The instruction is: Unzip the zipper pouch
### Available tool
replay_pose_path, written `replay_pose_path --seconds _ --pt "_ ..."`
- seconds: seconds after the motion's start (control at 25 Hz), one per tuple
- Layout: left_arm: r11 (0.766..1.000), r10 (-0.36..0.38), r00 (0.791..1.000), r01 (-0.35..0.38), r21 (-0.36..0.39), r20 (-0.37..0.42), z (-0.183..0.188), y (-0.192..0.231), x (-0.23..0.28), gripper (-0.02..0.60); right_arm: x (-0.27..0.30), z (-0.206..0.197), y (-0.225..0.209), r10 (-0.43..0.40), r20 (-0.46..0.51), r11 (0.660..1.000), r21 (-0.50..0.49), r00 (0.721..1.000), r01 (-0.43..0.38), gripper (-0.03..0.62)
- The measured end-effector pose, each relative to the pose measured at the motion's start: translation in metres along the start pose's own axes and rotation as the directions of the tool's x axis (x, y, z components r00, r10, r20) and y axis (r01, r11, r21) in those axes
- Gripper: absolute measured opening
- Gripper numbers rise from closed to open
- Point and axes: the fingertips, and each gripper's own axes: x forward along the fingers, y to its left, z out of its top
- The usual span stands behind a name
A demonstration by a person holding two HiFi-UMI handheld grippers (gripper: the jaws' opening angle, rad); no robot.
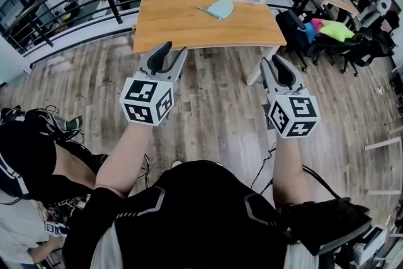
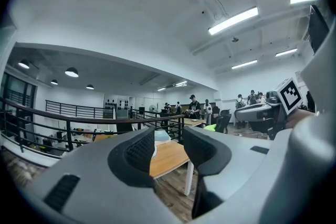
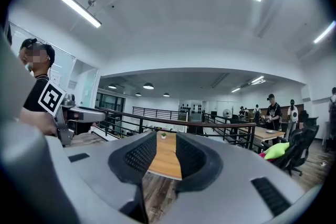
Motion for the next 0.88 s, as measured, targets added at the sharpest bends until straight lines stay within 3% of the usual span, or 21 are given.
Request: replay_pose_path --seconds 0.16,0.4,0.88 --pt "1.000 0.022 0.999 -0.022 -0.008 0.026 -0.001 0.000 -0.003 0.251 -0.001 -0.005 -0.004 0.000 0.003 1.000 0.007 1.000 0.000 0.192" --pt "0.999 0.039 0.999 -0.039 0.004 0.021 -0.005 -0.005 0.002 0.268 -0.003 -0.008 -0.013 0.012 -0.011 1.000 -0.012 1.000 -0.012 0.221" --pt "0.998 0.045 0.999 -0.044 0.053 -0.022 -0.020 -0.055 0.043 0.268 -0.020 -0.035 -0.061 0.073 -0.025 0.997 -0.036 0.997 -0.074 0.235"
